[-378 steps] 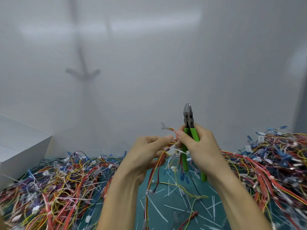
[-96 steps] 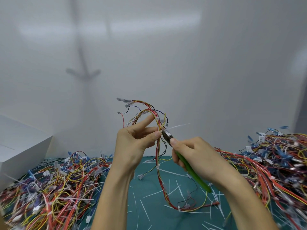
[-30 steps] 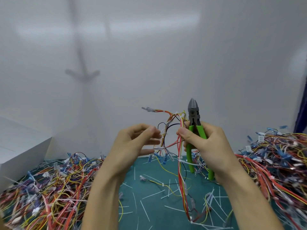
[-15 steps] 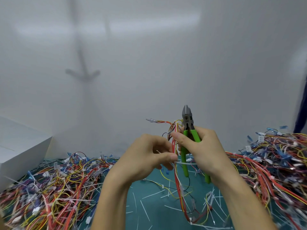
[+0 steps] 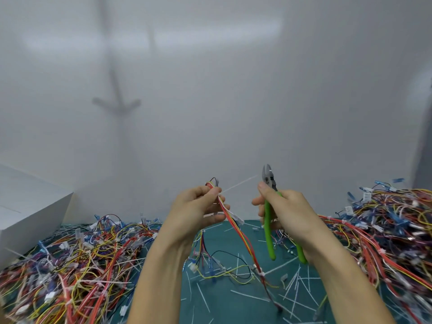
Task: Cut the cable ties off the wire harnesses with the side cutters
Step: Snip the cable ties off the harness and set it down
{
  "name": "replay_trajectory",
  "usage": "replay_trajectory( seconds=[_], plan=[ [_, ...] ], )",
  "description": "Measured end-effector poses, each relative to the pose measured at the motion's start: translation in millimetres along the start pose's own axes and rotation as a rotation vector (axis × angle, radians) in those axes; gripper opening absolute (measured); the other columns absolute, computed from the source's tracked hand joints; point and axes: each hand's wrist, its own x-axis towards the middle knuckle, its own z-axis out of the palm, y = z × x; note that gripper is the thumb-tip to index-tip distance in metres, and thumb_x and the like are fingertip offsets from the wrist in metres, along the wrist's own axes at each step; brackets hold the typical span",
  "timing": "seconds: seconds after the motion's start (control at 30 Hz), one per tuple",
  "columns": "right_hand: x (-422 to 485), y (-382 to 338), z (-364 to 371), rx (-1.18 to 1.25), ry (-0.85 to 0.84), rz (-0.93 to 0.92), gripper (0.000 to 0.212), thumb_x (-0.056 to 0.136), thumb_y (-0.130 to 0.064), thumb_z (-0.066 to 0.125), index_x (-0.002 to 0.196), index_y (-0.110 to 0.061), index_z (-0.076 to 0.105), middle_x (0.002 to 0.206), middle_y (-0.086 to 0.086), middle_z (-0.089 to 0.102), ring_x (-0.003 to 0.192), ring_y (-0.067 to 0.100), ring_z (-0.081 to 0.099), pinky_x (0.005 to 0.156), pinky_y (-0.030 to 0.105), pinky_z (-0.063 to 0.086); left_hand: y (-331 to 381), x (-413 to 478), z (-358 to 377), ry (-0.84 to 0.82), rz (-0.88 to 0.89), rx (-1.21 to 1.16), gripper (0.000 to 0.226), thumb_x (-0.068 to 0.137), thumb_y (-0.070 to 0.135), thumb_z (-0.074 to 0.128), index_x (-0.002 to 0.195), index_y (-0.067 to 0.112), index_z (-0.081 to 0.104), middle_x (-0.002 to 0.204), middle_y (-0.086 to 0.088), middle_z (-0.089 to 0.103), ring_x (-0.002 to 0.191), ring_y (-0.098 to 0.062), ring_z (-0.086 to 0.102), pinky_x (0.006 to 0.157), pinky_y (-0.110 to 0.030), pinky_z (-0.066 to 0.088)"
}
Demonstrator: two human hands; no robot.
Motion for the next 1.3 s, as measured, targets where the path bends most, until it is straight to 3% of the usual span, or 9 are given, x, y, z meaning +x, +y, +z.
replay_trajectory(
  seconds=[0.13, 0.27, 0.4, 0.57, 0.77, 1.07, 1.3],
  plan=[
    [-3.6, 0.6, 0.5, -0.376, -0.117, -0.015, 0.059, 0.099, -0.059, 0.031, 0.079, -0.021, 0.072, 0.071, -0.006, 0.067, 0.072, 0.011, 0.061, 0.066, 0.03, 0.039, -1.7, 0.8, -1.8, 0.013, 0.018, -0.022, 0.011, 0.097, 0.007, 0.055, 0.094, 0.002, 0.065, 0.075, -0.004, 0.067, 0.066, -0.011, 0.071, 0.057, -0.02, 0.056],
    [-8.9, 0.1, 3.7, -0.628, -0.235, -0.135, 0.056, 0.101, -0.058, 0.026, 0.083, -0.027, 0.069, 0.076, -0.008, 0.065, 0.078, 0.006, 0.06, 0.066, 0.027, 0.041, -2.9, 1.8, -1.7, 0.003, 0.051, 0.012, 0.009, 0.097, 0.002, 0.055, 0.095, 0.001, 0.064, 0.076, -0.005, 0.069, 0.066, -0.01, 0.07, 0.061, -0.021, 0.058],
    [-10.6, -2.8, 4.6, -0.666, -0.231, -0.198, 0.055, 0.1, -0.059, 0.027, 0.085, -0.027, 0.069, 0.071, -0.012, 0.06, 0.075, 0.001, 0.057, 0.064, 0.02, 0.039, -2.9, 2.0, -1.6, -0.006, 0.088, 0.044, 0.008, 0.097, 0.002, 0.055, 0.097, 0.001, 0.063, 0.072, 0.0, 0.07, 0.065, -0.008, 0.068, 0.061, -0.02, 0.058],
    [-11.0, -4.9, 4.9, -0.711, -0.215, -0.238, 0.054, 0.099, -0.059, 0.027, 0.084, -0.026, 0.066, 0.066, -0.013, 0.056, 0.065, -0.002, 0.051, 0.056, 0.014, 0.033, -2.8, 2.4, -3.7, 0.007, 0.146, 0.091, 0.016, 0.095, 0.002, 0.057, 0.108, -0.006, 0.06, 0.08, -0.006, 0.07, 0.068, -0.011, 0.068, 0.066, -0.023, 0.06],
    [-12.2, -5.1, 4.7, -0.71, -0.212, -0.268, 0.055, 0.099, -0.06, 0.027, 0.083, -0.023, 0.064, 0.079, 0.002, 0.065, 0.069, 0.013, 0.054, 0.062, 0.029, 0.039, -4.1, 2.3, -3.5, -0.005, 0.199, 0.14, 0.012, 0.096, 0.001, 0.056, 0.104, -0.007, 0.06, 0.082, -0.009, 0.07, 0.071, -0.012, 0.069, 0.068, -0.025, 0.06],
    [-14.3, -7.7, 4.6, -0.682, -0.195, -0.281, 0.055, 0.097, -0.062, 0.029, 0.072, -0.024, 0.059, 0.066, -0.003, 0.059, 0.061, 0.01, 0.05, 0.06, 0.03, 0.038, -3.7, 3.0, -0.5, -0.033, 0.255, 0.207, 0.004, 0.094, -0.001, 0.057, 0.094, -0.001, 0.061, 0.081, -0.012, 0.068, 0.07, -0.012, 0.07, 0.067, -0.023, 0.058],
    [-14.5, -7.2, 5.0, -0.716, -0.181, -0.313, 0.058, 0.098, -0.062, 0.029, 0.077, -0.017, 0.058, 0.07, 0.005, 0.06, 0.064, 0.015, 0.051, 0.061, 0.033, 0.038, -2.3, 3.6, 0.1, 0.011, 0.307, 0.323, 0.001, 0.093, 0.0, 0.061, 0.093, -0.001, 0.062, 0.077, -0.009, 0.068, 0.067, -0.008, 0.067, 0.069, -0.024, 0.059]
  ],
)
